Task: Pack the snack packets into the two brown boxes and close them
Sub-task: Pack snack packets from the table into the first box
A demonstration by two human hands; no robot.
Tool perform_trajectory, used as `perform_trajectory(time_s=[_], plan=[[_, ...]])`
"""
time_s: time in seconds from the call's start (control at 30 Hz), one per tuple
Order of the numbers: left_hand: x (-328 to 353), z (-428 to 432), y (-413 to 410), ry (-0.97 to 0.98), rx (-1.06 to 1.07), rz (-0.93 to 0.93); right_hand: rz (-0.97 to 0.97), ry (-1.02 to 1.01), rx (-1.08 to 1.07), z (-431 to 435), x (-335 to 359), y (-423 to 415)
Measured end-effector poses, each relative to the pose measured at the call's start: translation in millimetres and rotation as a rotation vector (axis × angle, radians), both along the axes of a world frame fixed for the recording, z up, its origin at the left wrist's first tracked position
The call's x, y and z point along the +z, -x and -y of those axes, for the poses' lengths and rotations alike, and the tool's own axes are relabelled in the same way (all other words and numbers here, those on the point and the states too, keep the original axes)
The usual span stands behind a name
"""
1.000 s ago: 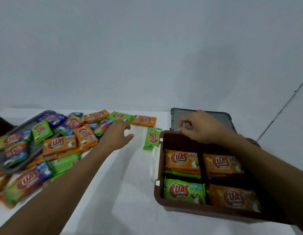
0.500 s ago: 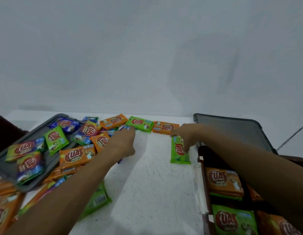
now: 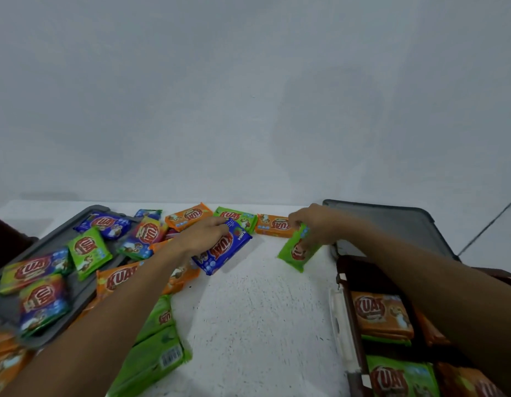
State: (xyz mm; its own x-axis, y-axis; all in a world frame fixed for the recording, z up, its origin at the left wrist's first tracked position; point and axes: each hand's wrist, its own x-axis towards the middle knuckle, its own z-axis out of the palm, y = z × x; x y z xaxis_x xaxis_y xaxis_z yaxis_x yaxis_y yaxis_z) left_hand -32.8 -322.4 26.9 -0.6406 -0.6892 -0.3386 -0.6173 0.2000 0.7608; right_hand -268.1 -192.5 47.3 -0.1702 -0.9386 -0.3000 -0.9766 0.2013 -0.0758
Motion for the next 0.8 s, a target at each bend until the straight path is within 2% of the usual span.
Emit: perform_trajectory(time_s=[0.13, 0.27, 0.37, 0.5, 0.63, 0.8], plan=[[14.2, -10.3, 13.8, 0.014, -0.019, -0.065, 0.309, 0.278, -0.149, -28.5, 28.9, 18.5], [32.7, -31.3, 37.0, 0.031, -0.112, -0.098, 0.75, 0.396, -0.305, -73.0, 52.0, 28.9], [41.7, -46.5, 54.6, 0.028, -0.135, -0.097, 0.924, 0.429, -0.374, -104.1, 61.8, 37.0], [54.2, -78.3, 76.8, 0.052, -0.177, -0.104, 0.971, 0.397, -0.425, -150.2, 64.8, 54.8], [68.5, -120.2, 97.0, 0.141, -0.329, -0.119, 0.953, 0.377, -0.455, -198.5, 61.9, 70.9], [71.3, -173.5, 124.6, 0.463, -0.549, -0.064, 0.807, 0.297, -0.4, -250.5, 50.4, 90.1]])
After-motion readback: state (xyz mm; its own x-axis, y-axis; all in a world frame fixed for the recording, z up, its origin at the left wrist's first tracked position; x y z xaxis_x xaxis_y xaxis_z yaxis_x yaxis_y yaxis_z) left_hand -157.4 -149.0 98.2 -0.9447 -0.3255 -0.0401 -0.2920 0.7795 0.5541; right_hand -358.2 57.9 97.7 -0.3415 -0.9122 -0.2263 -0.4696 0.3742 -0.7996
